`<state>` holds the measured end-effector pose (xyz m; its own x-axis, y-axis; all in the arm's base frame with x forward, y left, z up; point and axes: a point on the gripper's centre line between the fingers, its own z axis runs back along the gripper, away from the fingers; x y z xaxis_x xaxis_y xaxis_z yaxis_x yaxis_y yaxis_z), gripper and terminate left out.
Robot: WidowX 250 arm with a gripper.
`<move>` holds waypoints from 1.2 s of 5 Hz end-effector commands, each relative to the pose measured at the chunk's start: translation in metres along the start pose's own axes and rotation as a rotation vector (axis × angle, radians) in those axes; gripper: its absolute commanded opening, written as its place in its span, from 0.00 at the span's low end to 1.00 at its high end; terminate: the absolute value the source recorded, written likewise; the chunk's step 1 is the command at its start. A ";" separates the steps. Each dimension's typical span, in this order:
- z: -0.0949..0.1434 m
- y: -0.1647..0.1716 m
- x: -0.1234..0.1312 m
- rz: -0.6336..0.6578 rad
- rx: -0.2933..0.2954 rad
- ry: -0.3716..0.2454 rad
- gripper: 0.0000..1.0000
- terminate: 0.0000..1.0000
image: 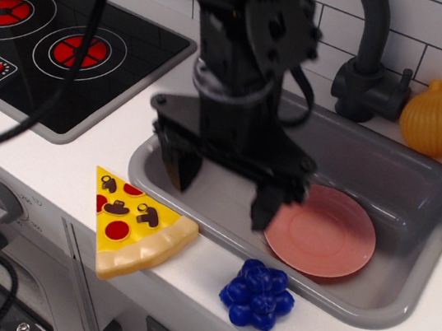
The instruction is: Put blueberries on plate sink
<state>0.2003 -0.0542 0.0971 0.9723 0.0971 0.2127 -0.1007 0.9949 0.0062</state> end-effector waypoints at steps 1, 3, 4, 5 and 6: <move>0.007 -0.034 -0.010 -0.006 -0.044 -0.018 1.00 0.00; -0.012 -0.047 -0.013 0.001 0.000 0.015 1.00 0.00; -0.018 -0.045 -0.015 0.005 0.012 0.024 1.00 0.00; -0.020 -0.039 -0.017 0.001 0.019 0.022 1.00 0.00; -0.027 -0.037 -0.018 0.000 0.037 0.033 1.00 0.00</move>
<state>0.1901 -0.0926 0.0612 0.9821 0.0939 0.1635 -0.1037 0.9932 0.0527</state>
